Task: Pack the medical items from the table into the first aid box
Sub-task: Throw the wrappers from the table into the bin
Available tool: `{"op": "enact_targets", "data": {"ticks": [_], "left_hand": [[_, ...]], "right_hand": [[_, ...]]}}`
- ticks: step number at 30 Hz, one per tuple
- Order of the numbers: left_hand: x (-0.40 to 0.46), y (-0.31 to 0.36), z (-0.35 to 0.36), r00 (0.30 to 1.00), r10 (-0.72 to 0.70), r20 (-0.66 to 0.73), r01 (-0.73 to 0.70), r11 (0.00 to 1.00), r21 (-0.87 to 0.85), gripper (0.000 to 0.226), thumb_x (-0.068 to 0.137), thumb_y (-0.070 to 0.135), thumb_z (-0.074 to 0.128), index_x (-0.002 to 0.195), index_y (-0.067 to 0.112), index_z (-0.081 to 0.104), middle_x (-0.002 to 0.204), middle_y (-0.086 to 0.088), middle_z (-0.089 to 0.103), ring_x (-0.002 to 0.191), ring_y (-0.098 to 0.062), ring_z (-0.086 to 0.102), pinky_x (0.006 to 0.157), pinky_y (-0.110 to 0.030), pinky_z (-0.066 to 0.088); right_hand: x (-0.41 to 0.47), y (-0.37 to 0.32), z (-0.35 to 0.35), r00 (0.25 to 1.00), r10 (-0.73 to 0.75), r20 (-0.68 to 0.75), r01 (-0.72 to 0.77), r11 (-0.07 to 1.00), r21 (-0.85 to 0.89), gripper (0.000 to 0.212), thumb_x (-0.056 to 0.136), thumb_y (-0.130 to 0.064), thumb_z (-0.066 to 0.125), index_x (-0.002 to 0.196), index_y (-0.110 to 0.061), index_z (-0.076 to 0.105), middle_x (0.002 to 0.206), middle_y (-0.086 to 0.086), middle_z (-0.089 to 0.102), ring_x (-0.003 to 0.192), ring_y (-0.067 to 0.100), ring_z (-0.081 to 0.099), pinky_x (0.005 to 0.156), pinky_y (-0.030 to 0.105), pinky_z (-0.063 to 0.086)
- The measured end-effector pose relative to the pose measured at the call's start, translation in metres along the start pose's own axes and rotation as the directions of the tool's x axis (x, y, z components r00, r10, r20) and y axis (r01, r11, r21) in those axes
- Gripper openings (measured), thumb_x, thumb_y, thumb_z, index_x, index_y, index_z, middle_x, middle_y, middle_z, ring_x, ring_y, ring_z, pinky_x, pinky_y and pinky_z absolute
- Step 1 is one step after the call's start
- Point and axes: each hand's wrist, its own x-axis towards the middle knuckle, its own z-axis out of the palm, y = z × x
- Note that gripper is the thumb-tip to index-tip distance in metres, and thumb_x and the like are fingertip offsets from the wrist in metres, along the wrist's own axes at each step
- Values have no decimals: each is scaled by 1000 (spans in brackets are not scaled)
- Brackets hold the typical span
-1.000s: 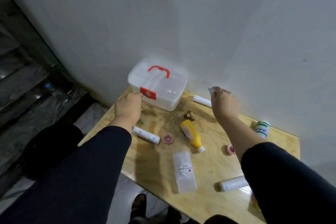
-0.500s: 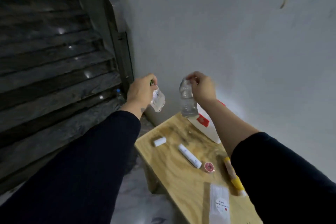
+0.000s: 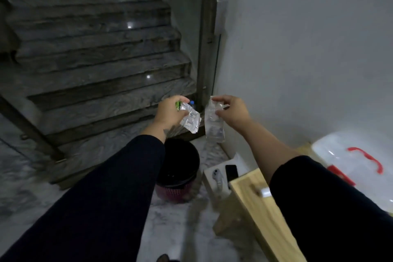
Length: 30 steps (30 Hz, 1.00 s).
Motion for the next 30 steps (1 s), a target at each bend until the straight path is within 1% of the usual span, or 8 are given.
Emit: {"op": "enact_targets", "data": {"ticks": [2,8,11,15,17,21,24,30], "left_hand": [[14,-30,-15,999,-32,5,32,999,3,36,83,4,71,117,12,67,127,-5,64,120,-18,56,88,-12,33],[49,-112,-37,989,-139,44,139,990,-7,33,82,4,71,114,14,69,124,-4,65,120,-18,57,91,-16,35],[65,-148,-31,979,-196,64,195,981,17,34,82,4,71,114,14,69,121,-3,67,115,-17,59,86,-14,35],[84,-194,-5,944,-301,136,302,953,19,32,83,2,70,113,12,68,123,-6,66,116,-20,59,88,-18,39],[95,-213,10,923,-352,156,355,935,12,31,84,2,69,113,11,68,125,-7,65,117,-21,59,90,-17,39],[118,-249,48,877,-449,173,452,892,26,29,86,2,66,112,13,67,122,-4,65,112,-16,60,84,-12,36],[131,-282,79,836,-510,204,507,859,70,31,86,2,62,114,16,66,118,-2,66,107,-16,61,76,-6,32],[153,-344,139,771,-587,247,580,808,108,35,90,3,54,121,18,62,99,1,59,69,-6,54,51,2,36]], "right_hand": [[18,-8,37,1000,-1,21,1,1000,13,48,75,6,62,115,-20,68,105,15,70,75,15,53,71,21,47],[55,-10,123,989,106,106,-111,993,43,47,78,7,60,117,-18,67,78,-7,56,58,0,46,48,-3,37],[73,3,155,978,151,146,-155,988,18,46,78,7,61,117,-16,67,76,-5,57,55,3,43,47,1,38],[98,27,191,955,221,199,-222,975,-20,46,78,5,61,118,-16,66,110,13,69,71,10,53,68,18,47],[112,43,209,943,246,223,-248,969,-20,45,79,5,60,118,-16,66,115,9,68,68,7,51,62,12,45],[139,81,242,915,323,241,-312,946,-85,43,81,3,59,118,-18,66,92,-2,61,66,10,53,55,9,41],[156,117,267,886,400,235,-377,916,-138,43,81,3,57,116,-21,66,81,6,64,66,16,54,60,29,51],[176,192,319,835,494,241,-457,868,-196,43,85,-1,56,120,-25,63,63,-9,55,67,27,61,68,36,56]]}}
